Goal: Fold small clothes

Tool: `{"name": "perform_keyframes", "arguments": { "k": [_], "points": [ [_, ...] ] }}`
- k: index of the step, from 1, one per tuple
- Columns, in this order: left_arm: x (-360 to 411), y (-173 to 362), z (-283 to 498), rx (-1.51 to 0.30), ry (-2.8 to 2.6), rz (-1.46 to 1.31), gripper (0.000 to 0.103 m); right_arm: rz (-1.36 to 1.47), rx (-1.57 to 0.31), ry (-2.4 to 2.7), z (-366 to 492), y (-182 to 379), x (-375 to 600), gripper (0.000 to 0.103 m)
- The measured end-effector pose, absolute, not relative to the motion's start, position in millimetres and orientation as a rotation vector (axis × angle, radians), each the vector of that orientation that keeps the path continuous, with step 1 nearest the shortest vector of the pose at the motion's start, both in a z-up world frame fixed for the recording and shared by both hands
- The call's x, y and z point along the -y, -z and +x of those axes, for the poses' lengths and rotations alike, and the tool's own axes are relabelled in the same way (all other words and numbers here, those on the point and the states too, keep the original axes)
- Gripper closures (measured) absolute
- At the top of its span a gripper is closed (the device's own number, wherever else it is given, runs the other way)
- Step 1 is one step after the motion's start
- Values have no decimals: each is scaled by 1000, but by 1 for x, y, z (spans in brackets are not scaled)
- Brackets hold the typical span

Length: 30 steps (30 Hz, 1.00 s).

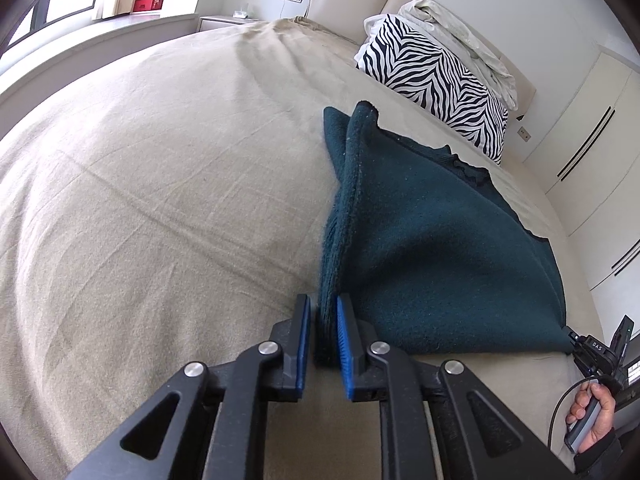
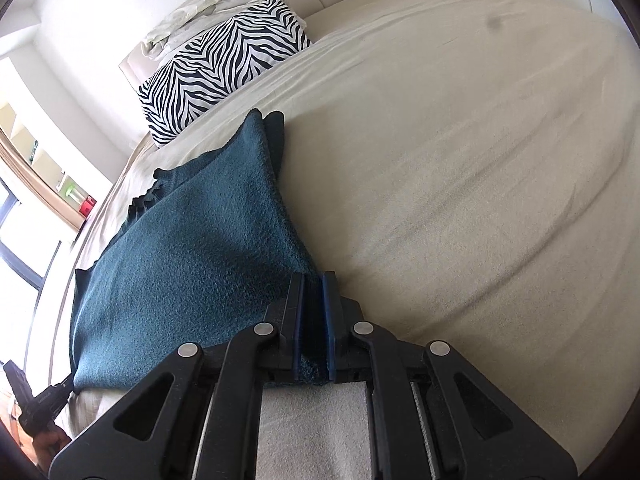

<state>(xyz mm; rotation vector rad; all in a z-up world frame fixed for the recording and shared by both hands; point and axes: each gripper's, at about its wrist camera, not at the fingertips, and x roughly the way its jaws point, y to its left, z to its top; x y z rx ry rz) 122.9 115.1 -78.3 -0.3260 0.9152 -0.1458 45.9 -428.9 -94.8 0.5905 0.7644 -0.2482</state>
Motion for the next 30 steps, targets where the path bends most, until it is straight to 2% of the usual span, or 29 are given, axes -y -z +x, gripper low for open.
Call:
{"name": "perform_keyframes", "arguments": {
  "k": [1, 3, 4, 5, 6, 7, 9, 14, 17, 20, 23, 30],
  "points": [
    [-115, 70, 119, -899, 134, -321, 84, 581, -778, 259, 43, 90, 427, 90],
    [-108, 50, 112, -849, 128, -263, 84, 542, -777, 305, 34, 78, 417, 77],
    [-102, 40, 111, -829, 130, -225, 81, 522, -772, 321, 29, 71, 411, 72],
    [-94, 33, 112, -815, 133, -189, 79, 517, -760, 328, 24, 64, 405, 58],
    [-85, 26, 116, -805, 136, -150, 73, 531, -736, 317, 21, 56, 398, 55],
    [-74, 23, 121, -799, 137, -109, 65, 554, -713, 289, 20, 49, 392, 55],
    [-53, 24, 138, -814, 142, -31, 59, 592, -688, 208, 30, 35, 374, 55],
    [-11, 51, 177, -883, 135, 105, 59, 700, -774, -65, 90, 34, 308, 55],
    [-5, 77, 191, -955, 115, 150, 57, 743, -823, -188, 122, 52, 265, 55],
    [-8, 81, 189, -936, 126, 150, 54, 778, -923, -218, 144, 87, 239, 55],
    [-9, 84, 186, -924, 133, 154, 53, 817, -904, -235, 143, 105, 245, 60],
    [-8, 84, 186, -918, 126, 157, 53, 912, -784, -50, 101, 93, 339, 60]
  ]
}}
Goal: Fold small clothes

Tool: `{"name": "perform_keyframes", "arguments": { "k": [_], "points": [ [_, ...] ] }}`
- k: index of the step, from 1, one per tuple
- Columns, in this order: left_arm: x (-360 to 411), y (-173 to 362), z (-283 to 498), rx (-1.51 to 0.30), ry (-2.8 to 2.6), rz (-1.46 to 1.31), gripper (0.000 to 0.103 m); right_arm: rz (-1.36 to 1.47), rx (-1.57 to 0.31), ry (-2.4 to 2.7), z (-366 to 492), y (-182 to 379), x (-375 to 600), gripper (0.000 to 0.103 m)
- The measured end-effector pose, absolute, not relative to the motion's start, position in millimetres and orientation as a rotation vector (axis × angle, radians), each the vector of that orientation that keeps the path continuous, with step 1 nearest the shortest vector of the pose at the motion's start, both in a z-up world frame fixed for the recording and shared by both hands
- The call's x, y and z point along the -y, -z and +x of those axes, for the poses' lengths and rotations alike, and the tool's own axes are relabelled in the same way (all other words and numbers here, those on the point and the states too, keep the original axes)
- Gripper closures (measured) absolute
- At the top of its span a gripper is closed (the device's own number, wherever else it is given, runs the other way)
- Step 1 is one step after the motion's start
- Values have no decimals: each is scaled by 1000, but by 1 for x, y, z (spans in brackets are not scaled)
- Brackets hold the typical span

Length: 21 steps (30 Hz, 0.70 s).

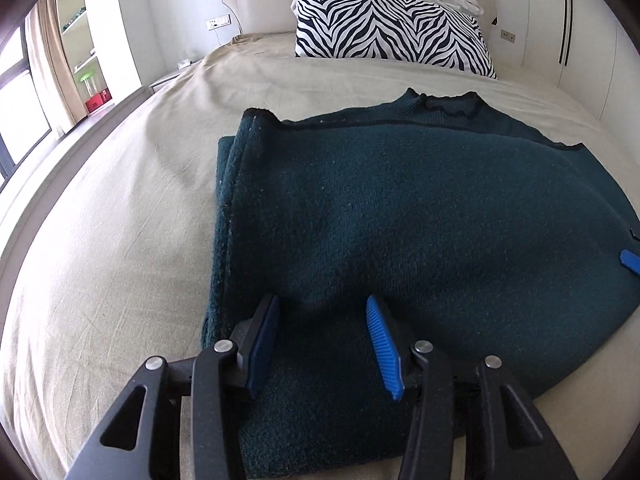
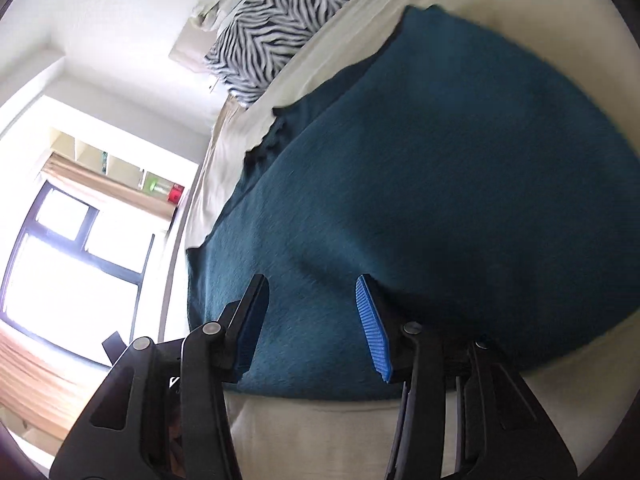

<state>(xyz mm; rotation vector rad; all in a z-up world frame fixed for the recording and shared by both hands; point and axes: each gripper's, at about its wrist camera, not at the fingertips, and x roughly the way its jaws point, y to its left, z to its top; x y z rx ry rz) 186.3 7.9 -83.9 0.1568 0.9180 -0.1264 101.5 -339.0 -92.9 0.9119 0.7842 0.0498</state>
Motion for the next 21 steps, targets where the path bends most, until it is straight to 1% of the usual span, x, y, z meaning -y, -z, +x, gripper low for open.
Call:
{"name": "perform_keyframes", "arguments": {
  "k": [3, 4, 6, 8, 14, 17, 21],
  "points": [
    [-8, 84, 185, -913, 124, 158, 53, 988, -709, 159, 72, 86, 388, 59],
    [-8, 85, 185, -911, 124, 158, 53, 1014, -678, 209, 62, 83, 398, 56],
    [-9, 85, 185, -909, 124, 156, 53, 991, -639, 293, 49, 68, 402, 55],
    [-9, 85, 185, -907, 124, 155, 53, 946, -635, 252, 54, 54, 392, 55],
    [-10, 85, 184, -904, 129, 143, 53, 793, -727, -53, 136, 29, 296, 55],
    [-12, 85, 184, -903, 133, 136, 53, 744, -788, -167, 180, 33, 249, 55],
    [-14, 85, 184, -900, 139, 126, 53, 724, -871, -238, 224, 51, 209, 55]
  ]
}}
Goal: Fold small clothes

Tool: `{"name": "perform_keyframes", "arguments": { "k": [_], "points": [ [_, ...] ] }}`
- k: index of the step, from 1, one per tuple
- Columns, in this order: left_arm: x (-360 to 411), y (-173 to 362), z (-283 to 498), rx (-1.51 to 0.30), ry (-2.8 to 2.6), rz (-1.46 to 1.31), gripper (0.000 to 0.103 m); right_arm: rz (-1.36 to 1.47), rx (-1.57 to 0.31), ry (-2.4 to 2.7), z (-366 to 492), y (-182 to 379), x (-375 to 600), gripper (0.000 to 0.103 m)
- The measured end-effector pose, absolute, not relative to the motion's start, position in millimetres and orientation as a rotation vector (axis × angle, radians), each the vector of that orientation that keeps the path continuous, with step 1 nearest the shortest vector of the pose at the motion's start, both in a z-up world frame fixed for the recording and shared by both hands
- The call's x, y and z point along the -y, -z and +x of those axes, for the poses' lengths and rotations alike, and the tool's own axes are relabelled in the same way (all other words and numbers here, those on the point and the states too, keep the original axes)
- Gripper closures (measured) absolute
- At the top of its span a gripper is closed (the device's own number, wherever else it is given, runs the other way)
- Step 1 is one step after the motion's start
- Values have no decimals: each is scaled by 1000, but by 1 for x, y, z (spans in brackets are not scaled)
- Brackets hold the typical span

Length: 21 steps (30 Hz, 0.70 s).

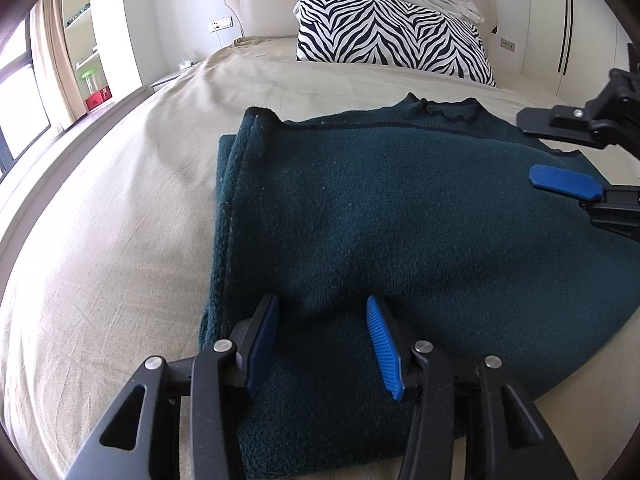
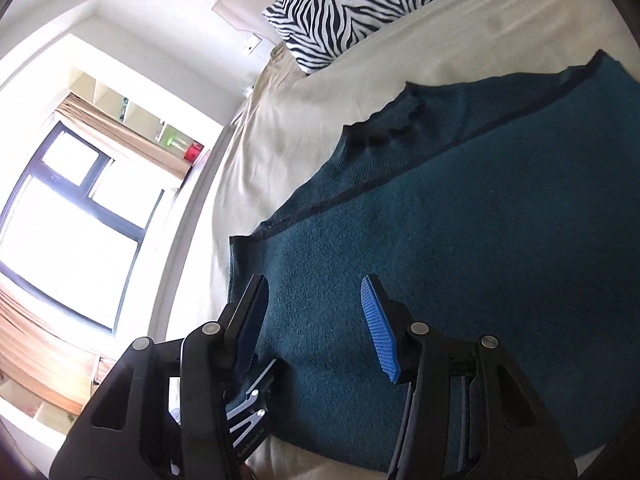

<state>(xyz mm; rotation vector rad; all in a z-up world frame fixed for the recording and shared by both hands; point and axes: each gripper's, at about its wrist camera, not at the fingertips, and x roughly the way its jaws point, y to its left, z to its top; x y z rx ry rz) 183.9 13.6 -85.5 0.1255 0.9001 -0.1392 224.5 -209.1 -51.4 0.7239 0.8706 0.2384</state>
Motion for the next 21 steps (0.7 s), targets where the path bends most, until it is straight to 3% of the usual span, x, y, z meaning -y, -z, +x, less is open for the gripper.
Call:
{"name": "perform_keyframes", "arguments": {
  "k": [4, 8, 15, 21],
  "points": [
    [-15, 86, 184, -898, 143, 118, 53, 696, -940, -181, 253, 80, 210, 57],
    [-17, 86, 184, -898, 149, 109, 53, 830, -876, -180, 246, 94, 251, 58],
    [-16, 86, 184, -897, 146, 114, 53, 904, -769, -10, 205, 85, 317, 55],
    [-16, 86, 184, -898, 146, 114, 53, 825, -793, -130, 175, 72, 294, 55]
  ]
}}
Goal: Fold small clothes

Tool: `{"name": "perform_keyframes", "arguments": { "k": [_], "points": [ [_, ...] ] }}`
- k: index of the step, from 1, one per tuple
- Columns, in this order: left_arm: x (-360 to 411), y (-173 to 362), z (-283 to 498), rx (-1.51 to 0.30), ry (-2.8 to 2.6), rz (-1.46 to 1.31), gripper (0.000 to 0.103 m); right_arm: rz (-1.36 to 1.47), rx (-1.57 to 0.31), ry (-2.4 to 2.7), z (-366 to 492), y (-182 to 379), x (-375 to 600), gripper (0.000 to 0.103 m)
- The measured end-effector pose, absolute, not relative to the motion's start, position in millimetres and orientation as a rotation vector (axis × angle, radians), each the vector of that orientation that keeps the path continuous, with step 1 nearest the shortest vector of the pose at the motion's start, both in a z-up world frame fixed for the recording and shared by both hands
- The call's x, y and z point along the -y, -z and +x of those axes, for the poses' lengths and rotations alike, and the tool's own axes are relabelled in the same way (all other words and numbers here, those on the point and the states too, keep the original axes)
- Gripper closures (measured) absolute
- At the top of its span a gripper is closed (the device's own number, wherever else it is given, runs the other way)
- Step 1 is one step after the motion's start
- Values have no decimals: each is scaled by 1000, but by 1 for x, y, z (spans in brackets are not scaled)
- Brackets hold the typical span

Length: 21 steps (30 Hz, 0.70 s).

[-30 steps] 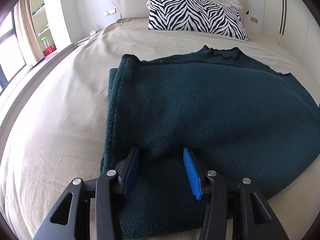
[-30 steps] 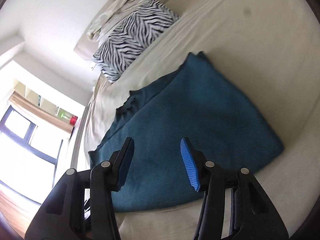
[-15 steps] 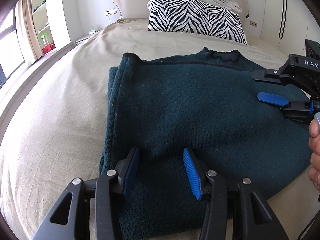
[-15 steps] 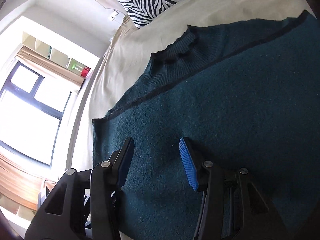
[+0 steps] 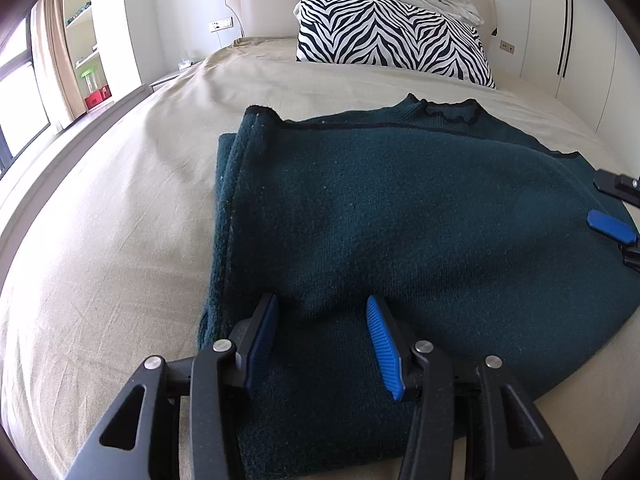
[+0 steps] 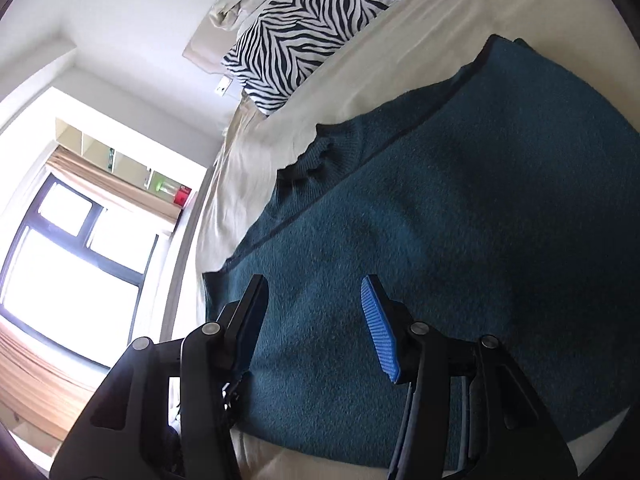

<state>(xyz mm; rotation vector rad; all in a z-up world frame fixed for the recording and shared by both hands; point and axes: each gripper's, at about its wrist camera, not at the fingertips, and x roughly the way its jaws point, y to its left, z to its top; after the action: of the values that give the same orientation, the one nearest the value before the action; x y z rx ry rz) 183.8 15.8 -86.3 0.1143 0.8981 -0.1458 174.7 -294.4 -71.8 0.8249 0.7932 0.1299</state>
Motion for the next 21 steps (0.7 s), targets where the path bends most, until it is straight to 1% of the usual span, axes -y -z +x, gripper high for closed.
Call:
{"name": "perform_keyframes", "arguments": {
  "k": [2, 3, 6, 9, 13, 15, 17, 18, 19, 21],
  "points": [
    [-16, 86, 184, -899, 148, 111, 53, 789, -850, -117, 172, 84, 288, 55],
    [-16, 86, 184, -899, 148, 110, 53, 799, -866, -106, 167, 92, 287, 57],
    [-17, 86, 184, -900, 150, 107, 53, 866, -821, -117, 151, 98, 302, 57],
    [-20, 85, 185, -900, 160, 90, 53, 855, -816, -48, 139, 93, 311, 57],
    [-40, 79, 184, -910, 235, -29, 53, 872, -799, 36, 112, 84, 325, 56],
    [-52, 74, 180, -913, 265, -99, 52, 899, -785, 42, 98, 81, 330, 53],
    [-66, 67, 173, -912, 274, -179, 51, 913, -773, 28, 81, 76, 332, 52],
    [-73, 64, 168, -909, 268, -213, 47, 914, -774, 19, 75, 75, 331, 52],
    [-80, 61, 164, -903, 261, -243, 45, 914, -775, 12, 68, 74, 331, 52],
    [-92, 57, 155, -898, 267, -300, 45, 916, -778, -3, 56, 72, 328, 52]
  ]
}}
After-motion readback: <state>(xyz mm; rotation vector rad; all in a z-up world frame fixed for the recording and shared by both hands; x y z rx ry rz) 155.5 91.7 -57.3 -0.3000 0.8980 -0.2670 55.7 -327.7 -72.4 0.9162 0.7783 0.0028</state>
